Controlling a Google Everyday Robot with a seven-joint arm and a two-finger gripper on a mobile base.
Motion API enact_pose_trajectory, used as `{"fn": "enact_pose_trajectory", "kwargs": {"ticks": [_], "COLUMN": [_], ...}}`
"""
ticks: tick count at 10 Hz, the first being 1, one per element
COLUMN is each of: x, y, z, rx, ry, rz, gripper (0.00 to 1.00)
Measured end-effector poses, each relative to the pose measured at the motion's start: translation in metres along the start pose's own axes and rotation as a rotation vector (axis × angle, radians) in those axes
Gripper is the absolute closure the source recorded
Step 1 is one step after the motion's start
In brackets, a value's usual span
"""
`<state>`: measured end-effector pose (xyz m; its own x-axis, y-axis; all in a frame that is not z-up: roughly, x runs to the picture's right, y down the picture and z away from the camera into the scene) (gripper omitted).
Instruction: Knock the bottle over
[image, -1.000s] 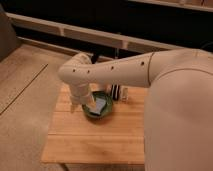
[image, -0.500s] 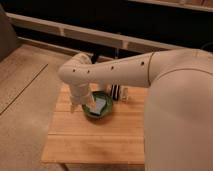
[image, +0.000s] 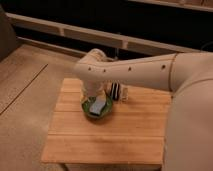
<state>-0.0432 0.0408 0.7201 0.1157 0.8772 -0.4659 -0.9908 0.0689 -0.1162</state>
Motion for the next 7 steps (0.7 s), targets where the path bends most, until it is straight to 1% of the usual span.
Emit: {"fn": "enact_pose_trajectory", "kwargs": {"ticks": [1,2,3,5,7], "x": [-0.007,-0.009,-0.011,-0.011,-0.010], "y": [-0.017,-0.033,-0.053,-0.046,-0.048], "z": [-0.007,-0.013,-0.018,-0.018,-0.016], "rx": [-0.002,-0.002,0.011,0.002,0.008], "ry": [-0.041,-0.067,-0.086,-0.084,-0.080], "rz": [-0.004,0.008,0.027,0.020,0.017], "gripper": [0.35,0.35,0.35,0.35,0.35]}}
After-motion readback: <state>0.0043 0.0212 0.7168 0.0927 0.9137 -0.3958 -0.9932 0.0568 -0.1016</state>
